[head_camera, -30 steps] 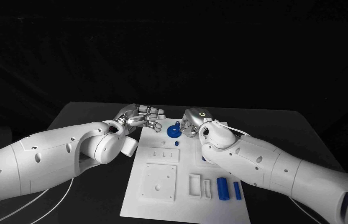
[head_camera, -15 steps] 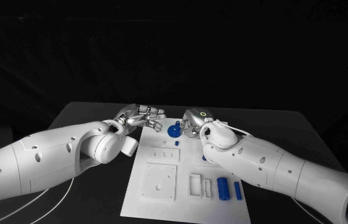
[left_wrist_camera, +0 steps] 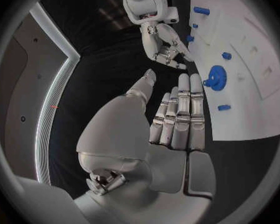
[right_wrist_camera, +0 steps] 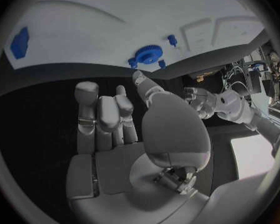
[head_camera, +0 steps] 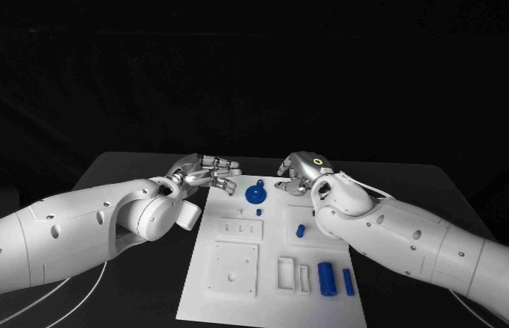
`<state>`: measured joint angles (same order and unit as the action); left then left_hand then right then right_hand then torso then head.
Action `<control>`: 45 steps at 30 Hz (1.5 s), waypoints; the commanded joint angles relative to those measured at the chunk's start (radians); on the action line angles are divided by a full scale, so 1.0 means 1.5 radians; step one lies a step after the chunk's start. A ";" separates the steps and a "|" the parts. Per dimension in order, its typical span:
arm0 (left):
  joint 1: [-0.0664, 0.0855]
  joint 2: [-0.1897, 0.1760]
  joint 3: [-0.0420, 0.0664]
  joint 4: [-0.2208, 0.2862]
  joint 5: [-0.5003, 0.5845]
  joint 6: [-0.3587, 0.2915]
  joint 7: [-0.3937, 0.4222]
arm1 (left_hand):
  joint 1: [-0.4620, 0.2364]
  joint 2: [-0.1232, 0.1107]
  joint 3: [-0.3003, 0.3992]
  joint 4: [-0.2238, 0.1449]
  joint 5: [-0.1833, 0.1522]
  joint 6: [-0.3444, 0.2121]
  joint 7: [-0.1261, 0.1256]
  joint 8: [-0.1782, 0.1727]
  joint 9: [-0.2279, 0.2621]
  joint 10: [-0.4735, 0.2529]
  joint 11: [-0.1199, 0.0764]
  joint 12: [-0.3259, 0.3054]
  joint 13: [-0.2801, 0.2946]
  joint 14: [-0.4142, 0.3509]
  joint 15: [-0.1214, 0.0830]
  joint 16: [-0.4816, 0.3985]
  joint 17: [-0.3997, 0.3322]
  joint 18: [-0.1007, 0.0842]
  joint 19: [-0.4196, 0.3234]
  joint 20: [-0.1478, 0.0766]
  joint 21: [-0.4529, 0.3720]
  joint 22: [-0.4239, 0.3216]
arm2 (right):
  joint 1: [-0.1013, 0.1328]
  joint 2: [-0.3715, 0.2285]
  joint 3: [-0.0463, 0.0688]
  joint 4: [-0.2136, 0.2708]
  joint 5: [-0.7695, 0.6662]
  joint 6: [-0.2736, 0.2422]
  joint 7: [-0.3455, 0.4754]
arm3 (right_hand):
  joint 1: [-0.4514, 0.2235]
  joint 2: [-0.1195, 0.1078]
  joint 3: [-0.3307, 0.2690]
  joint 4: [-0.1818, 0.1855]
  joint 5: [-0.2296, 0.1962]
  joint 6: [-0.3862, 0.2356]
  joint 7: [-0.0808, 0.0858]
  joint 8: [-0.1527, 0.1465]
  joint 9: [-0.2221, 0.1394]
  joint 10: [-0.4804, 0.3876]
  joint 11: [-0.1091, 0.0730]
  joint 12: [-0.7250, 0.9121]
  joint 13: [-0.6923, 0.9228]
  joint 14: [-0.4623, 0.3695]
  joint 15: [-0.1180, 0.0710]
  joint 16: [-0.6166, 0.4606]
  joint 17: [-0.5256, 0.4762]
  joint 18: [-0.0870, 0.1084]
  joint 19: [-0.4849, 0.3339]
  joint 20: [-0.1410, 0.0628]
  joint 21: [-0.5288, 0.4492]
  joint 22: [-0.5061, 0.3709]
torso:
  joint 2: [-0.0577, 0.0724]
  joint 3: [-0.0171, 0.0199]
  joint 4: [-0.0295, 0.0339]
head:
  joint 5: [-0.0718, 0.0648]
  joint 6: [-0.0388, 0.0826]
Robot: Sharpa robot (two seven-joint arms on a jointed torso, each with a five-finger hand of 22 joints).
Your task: Assemble the parts on the task board
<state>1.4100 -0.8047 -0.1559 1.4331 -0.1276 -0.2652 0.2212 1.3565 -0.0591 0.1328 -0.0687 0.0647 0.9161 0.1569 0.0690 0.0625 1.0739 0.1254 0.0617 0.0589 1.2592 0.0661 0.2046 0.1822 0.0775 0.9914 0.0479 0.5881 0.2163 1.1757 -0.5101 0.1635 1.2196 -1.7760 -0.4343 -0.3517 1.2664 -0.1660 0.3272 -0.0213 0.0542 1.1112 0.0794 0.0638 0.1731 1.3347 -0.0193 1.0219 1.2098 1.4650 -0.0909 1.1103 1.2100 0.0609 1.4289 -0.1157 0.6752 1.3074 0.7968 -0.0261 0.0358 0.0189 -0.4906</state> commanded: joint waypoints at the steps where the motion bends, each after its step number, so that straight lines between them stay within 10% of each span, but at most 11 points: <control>1: 0.001 -0.001 0.001 -0.002 -0.001 0.004 0.010 | -0.002 -0.001 0.000 0.004 0.001 0.003 -0.001 -0.001 0.000 -0.002 -0.001 -0.001 0.001 -0.004 0.001 -0.004 -0.001 0.009 -0.003 0.001 -0.004 -0.002 | 0.001 -0.024 0.016 0.023 0.075 -0.015 0.053 | 0.000 0.002 0.001 0.004 -0.004 -0.014 0.006 -0.002 -0.017 -0.003 0.007 -0.006 -0.004 -0.001 0.006 -0.007 -0.004 -0.002 -0.001 0.008 -0.011 0.052 | -0.004 0.0032 -0.0077 | 0.004 0.001; 6: 0.000 -0.006 0.001 -0.008 -0.001 0.008 0.019 | -0.004 0.004 0.000 0.001 0.000 0.022 -0.001 0.000 0.001 0.015 -0.002 -0.001 0.001 -0.004 0.002 -0.009 -0.004 0.009 -0.004 0.002 -0.008 -0.005 | 0.002 -0.085 0.054 0.053 0.178 0.025 0.135 | 0.009 0.010 -0.011 -0.008 -0.002 -0.030 0.014 -0.001 -0.056 -0.015 0.009 -0.015 -0.012 -0.002 0.011 -0.019 -0.010 0.004 -0.001 0.014 -0.031 0.048 | -0.010 0.0083 -0.0191 | 0.007 -0.002; 12: -0.002 -0.009 0.001 -0.011 -0.001 0.011 0.024 | -0.008 0.009 0.002 -0.005 0.001 0.030 -0.001 0.000 0.001 0.052 -0.007 -0.001 0.000 -0.006 0.002 -0.016 -0.007 0.007 -0.007 0.002 -0.014 -0.008 | 0.002 -0.124 0.067 0.029 0.253 0.056 0.227 | 0.017 0.030 -0.050 -0.036 0.019 -0.045 0.019 -0.001 -0.073 -0.022 0.014 -0.014 -0.020 -0.003 0.015 -0.026 -0.015 0.007 -0.003 0.019 -0.054 0.047 | -0.013 0.0134 -0.0271 | 0.012 -0.001; 18: -0.005 -0.011 0.001 -0.011 -0.001 0.015 0.027 | -0.011 0.005 0.008 -0.007 0.000 0.030 0.000 -0.001 0.001 0.055 -0.007 -0.001 0.001 -0.006 0.003 -0.025 -0.010 0.005 -0.007 0.003 -0.022 -0.012 | 0.002 -0.144 0.070 -0.006 0.296 0.080 0.281 | 0.036 0.052 -0.137 -0.046 0.055 -0.057 0.016 -0.001 -0.072 -0.032 0.012 -0.013 -0.031 -0.006 0.015 -0.031 -0.016 0.006 -0.003 0.020 -0.070 0.048 | -0.014 0.0227 -0.0358 | 0.008 -0.005; 31: -0.009 -0.008 0.001 -0.013 -0.001 0.024 0.029 | -0.004 0.003 0.003 -0.014 -0.001 0.020 0.000 -0.001 0.001 0.023 -0.002 -0.001 0.001 -0.004 0.004 -0.029 -0.011 0.007 -0.004 0.004 -0.023 -0.013 | -0.029 -0.121 0.070 -0.099 0.246 0.120 0.329 | 0.080 0.060 -0.132 -0.106 0.055 -0.091 0.007 0.000 -0.073 -0.039 -0.003 -0.014 -0.042 -0.011 0.004 -0.037 -0.018 -0.001 -0.007 0.011 -0.079 0.048 | -0.010 0.0377 -0.0403 | 0.016 -0.014; 45: -0.013 -0.004 0.001 -0.016 -0.004 0.027 0.028 | -0.003 0.004 0.001 -0.014 0.000 0.019 0.003 -0.001 0.001 0.025 -0.001 -0.001 0.001 -0.004 0.005 -0.031 -0.011 0.008 -0.005 0.004 -0.023 -0.013 | -0.051 -0.090 0.070 -0.144 0.251 0.141 0.345 | 0.067 0.071 -0.124 -0.129 0.057 -0.085 0.007 -0.001 -0.073 -0.040 -0.001 -0.010 -0.040 -0.010 0.005 -0.036 -0.014 -0.001 -0.011 0.010 -0.074 0.048 | -0.005 0.0409 -0.0336 | 0.014 -0.017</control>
<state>1.3913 -0.8131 -0.1556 1.4076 -0.1283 -0.2429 0.2502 1.3474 -0.0500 0.1364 -0.0836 0.0647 0.9483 0.1604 0.0690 0.0625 1.1147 0.1235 0.0617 0.0589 1.2557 0.0697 0.1623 0.1667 0.0775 0.9879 0.0516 0.5591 0.1978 1.1012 -0.6467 0.2684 1.0064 -1.3934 -0.2535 0.1389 1.3714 -0.0680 0.1415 -0.2088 0.1396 0.9805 0.0886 0.0638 0.0655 1.2758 -0.0181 1.0025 1.1487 1.4520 -0.0784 1.0571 1.1884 0.0608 1.4146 -0.0980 0.5619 1.3073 0.7875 0.0353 -0.0168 0.0404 -0.5146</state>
